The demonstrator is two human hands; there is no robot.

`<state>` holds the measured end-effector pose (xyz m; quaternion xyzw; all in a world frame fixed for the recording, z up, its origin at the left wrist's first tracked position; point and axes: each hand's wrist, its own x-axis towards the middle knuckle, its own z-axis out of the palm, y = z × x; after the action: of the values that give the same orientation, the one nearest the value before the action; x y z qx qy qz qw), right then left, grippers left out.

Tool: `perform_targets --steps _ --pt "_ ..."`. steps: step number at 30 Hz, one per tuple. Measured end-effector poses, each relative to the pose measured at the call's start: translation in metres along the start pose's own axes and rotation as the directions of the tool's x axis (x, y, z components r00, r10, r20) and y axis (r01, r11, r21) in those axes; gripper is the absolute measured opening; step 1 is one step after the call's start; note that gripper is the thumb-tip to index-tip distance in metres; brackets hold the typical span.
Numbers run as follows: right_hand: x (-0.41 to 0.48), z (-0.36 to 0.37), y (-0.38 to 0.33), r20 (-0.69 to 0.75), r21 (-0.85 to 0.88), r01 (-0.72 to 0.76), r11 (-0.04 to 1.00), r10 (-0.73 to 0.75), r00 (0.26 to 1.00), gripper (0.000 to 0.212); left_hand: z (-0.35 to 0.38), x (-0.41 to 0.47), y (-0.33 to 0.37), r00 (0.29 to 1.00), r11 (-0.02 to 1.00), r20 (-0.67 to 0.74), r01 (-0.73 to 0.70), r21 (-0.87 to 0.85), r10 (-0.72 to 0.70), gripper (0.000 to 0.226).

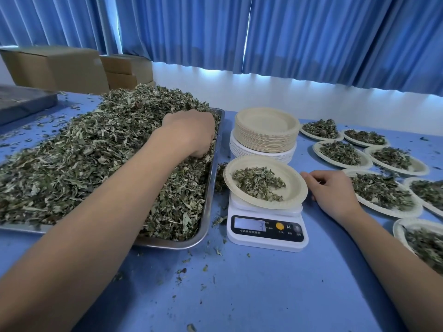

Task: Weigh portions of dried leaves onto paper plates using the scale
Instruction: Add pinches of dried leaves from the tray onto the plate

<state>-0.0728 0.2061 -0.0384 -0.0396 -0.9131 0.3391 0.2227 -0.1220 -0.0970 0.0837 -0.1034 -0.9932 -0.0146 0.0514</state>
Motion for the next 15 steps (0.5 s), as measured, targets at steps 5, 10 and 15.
perform_targets --steps 5,10,15 --pt "0.0 0.0 0.0 0.003 0.01 -0.012 1.0 0.012 1.0 0.044 0.002 0.0 0.005 0.994 0.997 -0.112 -0.026 -0.075 0.018 0.033" --pt "-0.001 0.0 0.0 0.003 0.017 -0.019 1.0 0.019 1.0 0.044 0.006 0.002 0.006 0.994 0.984 -0.098 -0.07 -0.166 0.054 0.036" --pt "0.0 0.0 -0.001 0.007 0.02 -0.016 1.0 0.016 1.0 0.044 0.008 0.0 0.021 0.972 0.88 -0.165 -0.221 -0.421 0.165 0.035"
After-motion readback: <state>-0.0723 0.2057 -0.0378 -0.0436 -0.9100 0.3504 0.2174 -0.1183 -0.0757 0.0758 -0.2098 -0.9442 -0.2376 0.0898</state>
